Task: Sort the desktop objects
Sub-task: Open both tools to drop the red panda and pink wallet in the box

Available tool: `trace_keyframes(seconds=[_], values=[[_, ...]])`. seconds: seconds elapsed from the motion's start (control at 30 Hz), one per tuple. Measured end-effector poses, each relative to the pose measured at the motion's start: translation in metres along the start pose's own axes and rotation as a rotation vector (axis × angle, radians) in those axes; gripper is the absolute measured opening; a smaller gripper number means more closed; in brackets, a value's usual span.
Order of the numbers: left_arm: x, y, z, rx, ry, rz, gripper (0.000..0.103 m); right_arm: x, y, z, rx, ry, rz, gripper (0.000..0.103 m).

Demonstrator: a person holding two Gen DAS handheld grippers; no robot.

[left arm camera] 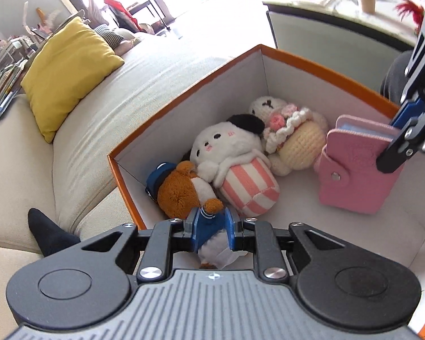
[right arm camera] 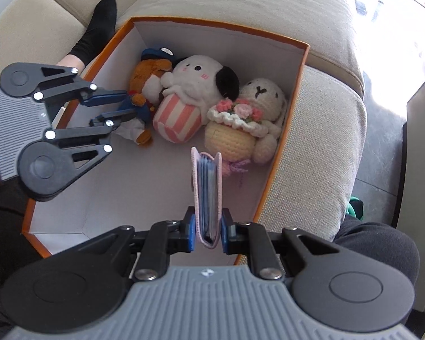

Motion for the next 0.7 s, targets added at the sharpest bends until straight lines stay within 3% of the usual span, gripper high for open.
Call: trace_keyframes(seconds=[0.33, 0.43, 0.7], values=[[-0.008, -0.015, -0.049, -0.053, 0.123, -0.21, 0.022, -0.011, -0.004, -0.007, -0.141, 0.043, 0.225, 0.018], [-0.014, -0.018, -0.055, -0.061, 0.146, -0.242, 0.022, -0.014, -0.004, -0.011, -0.228, 0.092, 0.26, 0.018], [-0.029, -0.023, -0.065, -0.072, 0.169, -0.305, 0.022, 0.003, -0.002, -0.008, -0.312, 0.221, 0.338, 0.017]])
Point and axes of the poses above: each gripper's, at about its wrist camera, not at the fingertips, and z roughly the way its jaws point, y to its right, x to its top, the point moved 4 cm from there along z, roughly the way its jaws point, and after that the axes turned 7 degrees about y, right-handed, at the moved point
